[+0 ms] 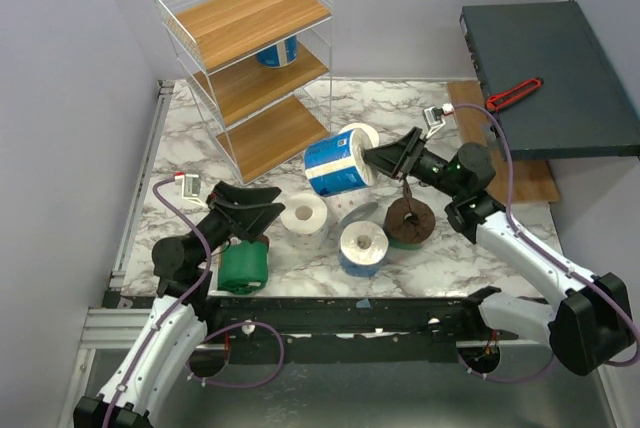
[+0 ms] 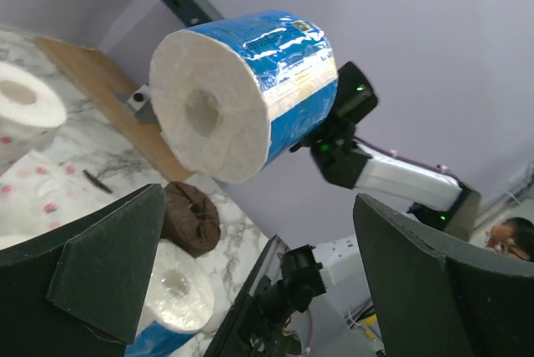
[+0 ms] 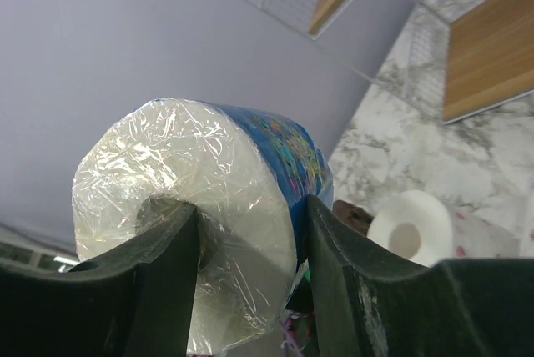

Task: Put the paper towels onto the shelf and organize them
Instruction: Pick up the paper towel from the center of the board.

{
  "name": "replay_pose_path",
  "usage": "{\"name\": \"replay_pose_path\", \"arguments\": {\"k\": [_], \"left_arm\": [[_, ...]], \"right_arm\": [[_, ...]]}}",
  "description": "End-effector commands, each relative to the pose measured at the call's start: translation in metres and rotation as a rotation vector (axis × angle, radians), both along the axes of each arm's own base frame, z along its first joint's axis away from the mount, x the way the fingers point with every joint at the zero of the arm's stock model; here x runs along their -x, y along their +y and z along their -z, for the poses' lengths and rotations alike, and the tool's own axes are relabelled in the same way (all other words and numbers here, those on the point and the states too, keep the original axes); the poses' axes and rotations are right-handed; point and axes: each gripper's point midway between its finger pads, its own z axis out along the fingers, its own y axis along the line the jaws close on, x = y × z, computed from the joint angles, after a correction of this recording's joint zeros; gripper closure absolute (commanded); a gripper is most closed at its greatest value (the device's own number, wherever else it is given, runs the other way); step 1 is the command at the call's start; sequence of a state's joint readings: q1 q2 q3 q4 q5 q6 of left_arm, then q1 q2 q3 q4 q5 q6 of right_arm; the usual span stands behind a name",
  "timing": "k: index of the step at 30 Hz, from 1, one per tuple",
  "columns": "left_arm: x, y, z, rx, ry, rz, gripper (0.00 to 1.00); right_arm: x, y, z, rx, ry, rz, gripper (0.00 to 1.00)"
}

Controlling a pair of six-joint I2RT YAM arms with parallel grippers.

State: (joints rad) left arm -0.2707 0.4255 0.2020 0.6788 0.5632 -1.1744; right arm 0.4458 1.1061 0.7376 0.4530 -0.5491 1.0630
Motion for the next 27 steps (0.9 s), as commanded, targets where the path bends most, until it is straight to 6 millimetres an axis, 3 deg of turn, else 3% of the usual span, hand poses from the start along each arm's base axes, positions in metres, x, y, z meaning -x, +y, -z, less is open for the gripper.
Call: {"name": "replay_pose_path", "arguments": {"k": [1, 5, 12, 27], "left_arm": [[0.047, -0.004, -0.063, 0.057, -0.289, 0.139, 0.02], [0.053, -0.005, -0.078, 0.062, -0.326, 0.163, 0.02], [0.056, -0.011, -0.096, 0.051, -0.351, 0.209, 0.02], [0.044, -0.041, -0.091, 0.031, -0.271, 0.25, 0.02]], "right_arm": [[0.042, 0.004, -0.054, -0.262, -0.143, -0.208, 0.52], [0.052, 0.001, -0.059, -0.378, -0.151, -0.281, 0.52], [0.054, 0.0, -0.056, -0.431, -0.147, -0.309, 0.52], [0.049, 0.003, -0.051, -0.41, -0.143, -0.289, 0.51]]}}
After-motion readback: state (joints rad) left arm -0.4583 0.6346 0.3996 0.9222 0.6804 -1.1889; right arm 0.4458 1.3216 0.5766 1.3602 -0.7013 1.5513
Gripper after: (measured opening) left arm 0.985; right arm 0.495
